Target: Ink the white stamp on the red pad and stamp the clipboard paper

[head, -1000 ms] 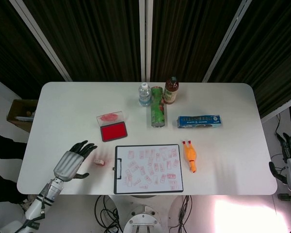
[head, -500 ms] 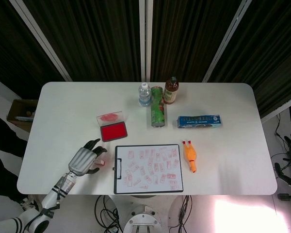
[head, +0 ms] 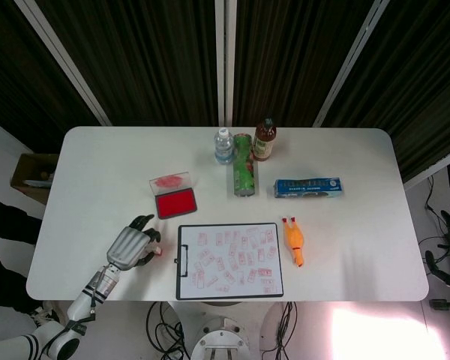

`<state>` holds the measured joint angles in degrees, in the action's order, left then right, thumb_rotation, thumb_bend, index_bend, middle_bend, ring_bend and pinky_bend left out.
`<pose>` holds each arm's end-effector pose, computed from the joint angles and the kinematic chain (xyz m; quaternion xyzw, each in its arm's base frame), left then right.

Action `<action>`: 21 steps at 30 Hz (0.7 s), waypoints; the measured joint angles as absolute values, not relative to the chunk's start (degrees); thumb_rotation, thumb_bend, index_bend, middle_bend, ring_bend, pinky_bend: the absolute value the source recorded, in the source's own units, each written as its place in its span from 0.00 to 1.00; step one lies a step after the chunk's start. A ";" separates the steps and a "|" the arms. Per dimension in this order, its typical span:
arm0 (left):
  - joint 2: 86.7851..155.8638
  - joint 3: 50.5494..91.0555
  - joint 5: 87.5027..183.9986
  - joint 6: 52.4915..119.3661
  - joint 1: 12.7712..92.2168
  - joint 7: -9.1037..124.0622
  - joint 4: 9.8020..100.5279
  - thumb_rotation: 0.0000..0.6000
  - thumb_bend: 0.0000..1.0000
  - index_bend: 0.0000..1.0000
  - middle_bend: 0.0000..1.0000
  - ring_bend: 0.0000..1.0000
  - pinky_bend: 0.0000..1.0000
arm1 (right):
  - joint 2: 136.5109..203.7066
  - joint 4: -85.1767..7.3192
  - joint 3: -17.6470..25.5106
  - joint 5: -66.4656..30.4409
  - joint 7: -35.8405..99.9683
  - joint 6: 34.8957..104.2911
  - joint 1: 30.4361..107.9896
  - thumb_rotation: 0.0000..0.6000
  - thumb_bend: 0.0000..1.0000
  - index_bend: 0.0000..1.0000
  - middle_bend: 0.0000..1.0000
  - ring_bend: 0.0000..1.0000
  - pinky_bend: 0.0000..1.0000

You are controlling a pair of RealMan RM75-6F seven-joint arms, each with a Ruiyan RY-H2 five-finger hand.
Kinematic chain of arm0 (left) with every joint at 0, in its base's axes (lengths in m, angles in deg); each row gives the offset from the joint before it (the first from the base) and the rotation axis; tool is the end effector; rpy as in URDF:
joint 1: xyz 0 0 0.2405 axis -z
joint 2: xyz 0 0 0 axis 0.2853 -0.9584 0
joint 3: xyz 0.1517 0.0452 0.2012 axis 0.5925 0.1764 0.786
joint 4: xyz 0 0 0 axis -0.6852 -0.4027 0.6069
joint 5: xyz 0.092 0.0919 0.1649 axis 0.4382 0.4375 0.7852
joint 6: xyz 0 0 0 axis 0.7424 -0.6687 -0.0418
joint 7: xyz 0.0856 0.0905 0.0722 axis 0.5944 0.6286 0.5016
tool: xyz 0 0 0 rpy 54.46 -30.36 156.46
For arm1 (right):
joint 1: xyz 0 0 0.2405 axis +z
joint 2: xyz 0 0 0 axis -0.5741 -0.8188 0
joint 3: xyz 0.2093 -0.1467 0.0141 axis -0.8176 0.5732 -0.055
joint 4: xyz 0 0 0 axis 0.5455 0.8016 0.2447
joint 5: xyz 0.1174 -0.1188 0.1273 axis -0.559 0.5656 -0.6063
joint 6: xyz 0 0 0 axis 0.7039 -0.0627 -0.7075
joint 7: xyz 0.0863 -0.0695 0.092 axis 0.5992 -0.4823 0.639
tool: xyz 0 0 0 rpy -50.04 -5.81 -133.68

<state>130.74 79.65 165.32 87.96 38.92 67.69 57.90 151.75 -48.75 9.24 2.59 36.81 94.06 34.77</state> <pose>-0.2380 0.2372 -0.0346 -0.7648 -0.3433 -0.3642 0.4058 -0.3512 -0.1590 0.1860 0.5433 -0.3846 0.3797 0.6424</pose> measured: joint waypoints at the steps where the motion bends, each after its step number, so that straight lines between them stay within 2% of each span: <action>1: 130.74 79.70 165.30 87.98 38.95 67.72 57.90 1.00 0.31 0.47 0.49 0.12 0.16 | 151.80 -48.71 9.23 2.56 36.80 94.02 34.77 1.00 0.30 0.00 0.00 0.00 0.00; 21: 130.22 80.50 164.02 87.30 39.80 68.01 58.29 1.00 0.32 0.50 0.50 0.12 0.16 | 152.13 -48.77 9.18 2.55 36.06 93.27 35.06 1.00 0.30 0.00 0.00 0.00 0.00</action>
<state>130.22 80.50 164.02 87.30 39.80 68.01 58.29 152.13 -48.77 9.18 2.55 36.06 93.27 35.06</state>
